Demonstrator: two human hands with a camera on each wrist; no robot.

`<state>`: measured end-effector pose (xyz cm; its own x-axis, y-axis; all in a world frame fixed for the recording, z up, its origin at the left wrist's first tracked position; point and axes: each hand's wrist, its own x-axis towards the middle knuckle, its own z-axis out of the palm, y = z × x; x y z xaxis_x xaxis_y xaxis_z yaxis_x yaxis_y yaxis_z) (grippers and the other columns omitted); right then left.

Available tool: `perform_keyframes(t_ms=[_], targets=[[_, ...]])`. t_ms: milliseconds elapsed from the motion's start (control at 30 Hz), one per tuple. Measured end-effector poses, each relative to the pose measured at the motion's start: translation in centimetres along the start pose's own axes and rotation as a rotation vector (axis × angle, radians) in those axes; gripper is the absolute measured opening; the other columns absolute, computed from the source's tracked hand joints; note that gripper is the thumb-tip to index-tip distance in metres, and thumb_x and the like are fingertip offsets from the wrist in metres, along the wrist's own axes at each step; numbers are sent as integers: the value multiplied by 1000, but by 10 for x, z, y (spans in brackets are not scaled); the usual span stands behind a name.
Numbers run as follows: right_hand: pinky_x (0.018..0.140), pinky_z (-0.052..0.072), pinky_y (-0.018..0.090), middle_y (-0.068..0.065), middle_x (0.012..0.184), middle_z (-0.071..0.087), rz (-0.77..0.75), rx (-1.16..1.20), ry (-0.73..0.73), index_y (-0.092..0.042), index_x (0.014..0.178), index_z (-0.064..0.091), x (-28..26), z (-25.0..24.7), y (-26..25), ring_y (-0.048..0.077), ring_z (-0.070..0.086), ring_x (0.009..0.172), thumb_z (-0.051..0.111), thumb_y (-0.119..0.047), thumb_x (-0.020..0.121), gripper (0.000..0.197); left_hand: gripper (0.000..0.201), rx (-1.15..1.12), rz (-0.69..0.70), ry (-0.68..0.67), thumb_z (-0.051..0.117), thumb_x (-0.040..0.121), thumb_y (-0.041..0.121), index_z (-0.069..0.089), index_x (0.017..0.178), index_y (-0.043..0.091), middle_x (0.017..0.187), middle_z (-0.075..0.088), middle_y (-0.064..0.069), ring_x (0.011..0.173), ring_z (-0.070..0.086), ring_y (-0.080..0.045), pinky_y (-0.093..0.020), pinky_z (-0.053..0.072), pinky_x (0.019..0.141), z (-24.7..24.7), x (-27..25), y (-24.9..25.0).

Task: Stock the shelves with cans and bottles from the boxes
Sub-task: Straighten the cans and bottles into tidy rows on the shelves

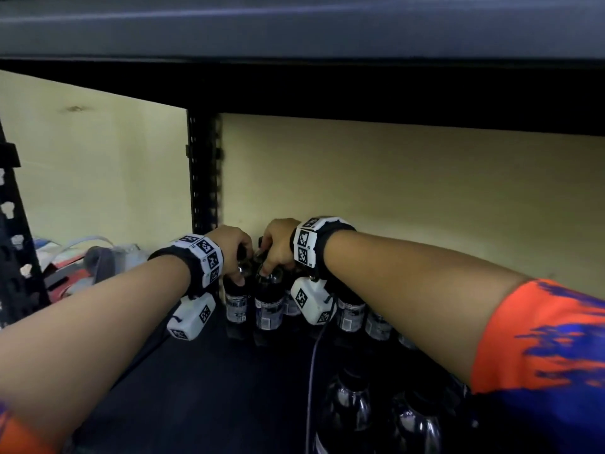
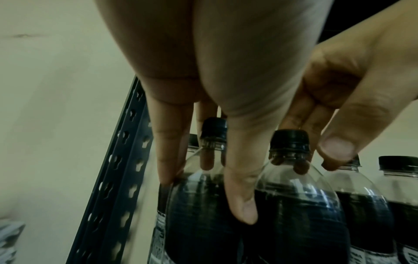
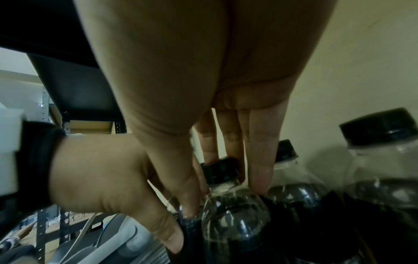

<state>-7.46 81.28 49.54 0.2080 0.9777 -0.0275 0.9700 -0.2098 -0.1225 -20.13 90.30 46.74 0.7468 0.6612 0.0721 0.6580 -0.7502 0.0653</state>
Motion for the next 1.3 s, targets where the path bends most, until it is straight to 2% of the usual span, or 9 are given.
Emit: perform_keyframes(t_ms=[200, 367, 533, 667, 833, 933, 1100, 1200, 1300], targets=[[66, 57, 30, 3, 76, 76, -7, -51, -86, -13, 97, 78, 4, 10, -4, 18, 65, 60, 93, -44, 62, 50, 57, 6, -3, -109, 98, 57, 34, 75, 108, 23, 103, 73, 5, 93, 68, -17, -27, 56, 81, -3, 3, -1], [83, 62, 46, 6, 113, 72, -12, -17, -158, -12, 122, 69, -1, 25, -15, 27, 73, 90, 92, -39, 68, 65, 60, 31, -18, -137, 98, 55, 35, 75, 109, 18, 101, 75, 3, 90, 70, -17, -29, 58, 79, -5, 6, 3], [72, 62, 36, 6, 95, 73, 13, -44, -209, -11, 101, 74, -5, 25, -22, 22, 67, 67, 86, -26, 74, 34, 55, 73, -31, -136, 98, 57, 36, 75, 104, 18, 94, 72, 4, 82, 66, -15, -21, 52, 66, -2, 7, 7], [76, 58, 38, 7, 94, 67, 19, 8, -218, -12, 100, 69, -4, 29, -20, 25, 64, 75, 80, -17, 80, 24, 59, 75, -18, -134, 97, 57, 34, 75, 110, 20, 104, 75, 2, 95, 69, -17, -29, 57, 84, -1, 8, 4], [82, 62, 46, 3, 112, 71, -4, -19, -191, -14, 121, 66, -3, 31, -17, 26, 71, 97, 94, -35, 66, 65, 55, 53, -4, -152, 97, 59, 33, 75, 108, 20, 101, 75, 4, 91, 69, -15, -28, 57, 81, -1, 9, 1], [80, 62, 46, 5, 106, 74, -9, -28, -159, -13, 117, 71, -8, 28, -13, 27, 73, 92, 94, -38, 65, 62, 54, 25, -8, -143, 96, 60, 31, 74, 108, 20, 102, 74, 4, 91, 68, -14, -25, 54, 77, -1, 6, 1], [76, 63, 48, 10, 99, 77, 33, 0, -151, -9, 102, 74, -27, 13, -4, 25, 74, 78, 95, -40, 62, 54, 59, 14, -4, -106, 96, 59, 36, 74, 111, 22, 104, 71, 6, 95, 67, -15, -31, 57, 86, -3, -8, 2], [72, 60, 37, 2, 85, 76, 53, -16, -129, -16, 85, 72, -44, -10, 5, 22, 71, 73, 94, -46, 61, 45, 55, 4, 33, -107, 96, 60, 37, 75, 109, 23, 104, 71, 6, 94, 66, -15, -28, 56, 83, -18, -15, 10], [75, 60, 36, 3, 93, 78, 91, -29, -111, -8, 99, 77, -63, -34, 16, 27, 73, 82, 94, -47, 60, 57, 52, -1, 73, -98, 96, 58, 41, 76, 104, 27, 101, 71, 7, 93, 67, -14, -29, 57, 83, -41, -25, 22]])
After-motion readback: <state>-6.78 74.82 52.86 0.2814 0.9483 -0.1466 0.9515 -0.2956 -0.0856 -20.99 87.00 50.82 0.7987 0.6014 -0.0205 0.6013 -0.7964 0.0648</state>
